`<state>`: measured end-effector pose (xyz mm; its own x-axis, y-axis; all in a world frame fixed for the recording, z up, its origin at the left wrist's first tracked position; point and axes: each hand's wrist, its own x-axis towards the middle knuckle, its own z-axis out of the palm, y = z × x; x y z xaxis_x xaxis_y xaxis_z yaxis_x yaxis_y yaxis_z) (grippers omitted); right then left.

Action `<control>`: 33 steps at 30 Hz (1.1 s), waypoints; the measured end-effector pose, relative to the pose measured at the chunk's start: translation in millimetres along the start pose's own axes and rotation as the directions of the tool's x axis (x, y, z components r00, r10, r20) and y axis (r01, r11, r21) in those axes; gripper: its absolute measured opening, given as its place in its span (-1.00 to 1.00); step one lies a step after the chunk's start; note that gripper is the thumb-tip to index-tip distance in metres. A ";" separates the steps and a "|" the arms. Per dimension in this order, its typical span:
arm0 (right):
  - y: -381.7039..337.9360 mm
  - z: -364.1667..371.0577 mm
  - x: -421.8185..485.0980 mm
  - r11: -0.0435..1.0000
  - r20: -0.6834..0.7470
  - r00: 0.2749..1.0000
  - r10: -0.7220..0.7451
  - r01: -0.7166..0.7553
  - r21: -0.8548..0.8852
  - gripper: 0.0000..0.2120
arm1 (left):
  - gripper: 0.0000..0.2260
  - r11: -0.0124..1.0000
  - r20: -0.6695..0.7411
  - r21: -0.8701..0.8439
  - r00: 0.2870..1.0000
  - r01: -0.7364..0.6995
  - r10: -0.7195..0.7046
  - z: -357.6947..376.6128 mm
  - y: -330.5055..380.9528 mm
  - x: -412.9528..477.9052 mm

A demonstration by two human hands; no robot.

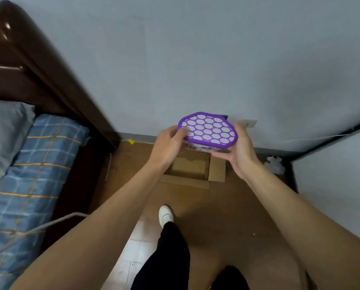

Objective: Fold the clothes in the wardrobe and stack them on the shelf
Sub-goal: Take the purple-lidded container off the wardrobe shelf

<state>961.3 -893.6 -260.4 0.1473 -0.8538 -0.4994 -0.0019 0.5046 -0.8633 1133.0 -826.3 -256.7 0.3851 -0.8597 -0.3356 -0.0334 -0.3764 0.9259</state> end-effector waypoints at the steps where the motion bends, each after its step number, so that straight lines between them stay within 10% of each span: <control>1: 4.4 10.3 19.9 1.000 -0.003 1.000 0.013 -0.014 -0.009 -0.54 | -0.70 1.000 0.007 -0.009 1.000 0.030 -0.030 -3.5 -5.8 21.4; 14: 171.9 34.7 264.7 0.939 -0.005 0.966 0.260 -0.254 -0.231 -0.61 | -0.83 0.915 0.037 -0.092 0.919 0.393 -0.392 25.0 -209.3 240.7; 22: 371.6 12.0 403.7 0.899 -0.002 0.941 0.340 -0.325 -0.294 -0.86 | -0.55 0.842 0.137 -0.016 0.835 0.539 -0.533 76.2 -414.0 346.4; 33: 569.7 1.3 538.0 0.839 -0.068 0.923 0.378 -0.372 -0.398 -0.59 | -0.58 0.753 0.113 0.101 0.745 0.650 -0.658 120.5 -621.3 443.3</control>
<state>1040.7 -1065.3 -1020.8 0.0683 -0.6066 -0.7921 -0.4499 0.6899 -0.5671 1213.3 -1015.2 -1001.7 0.2046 -0.4314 -0.8786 0.1322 -0.8772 0.4615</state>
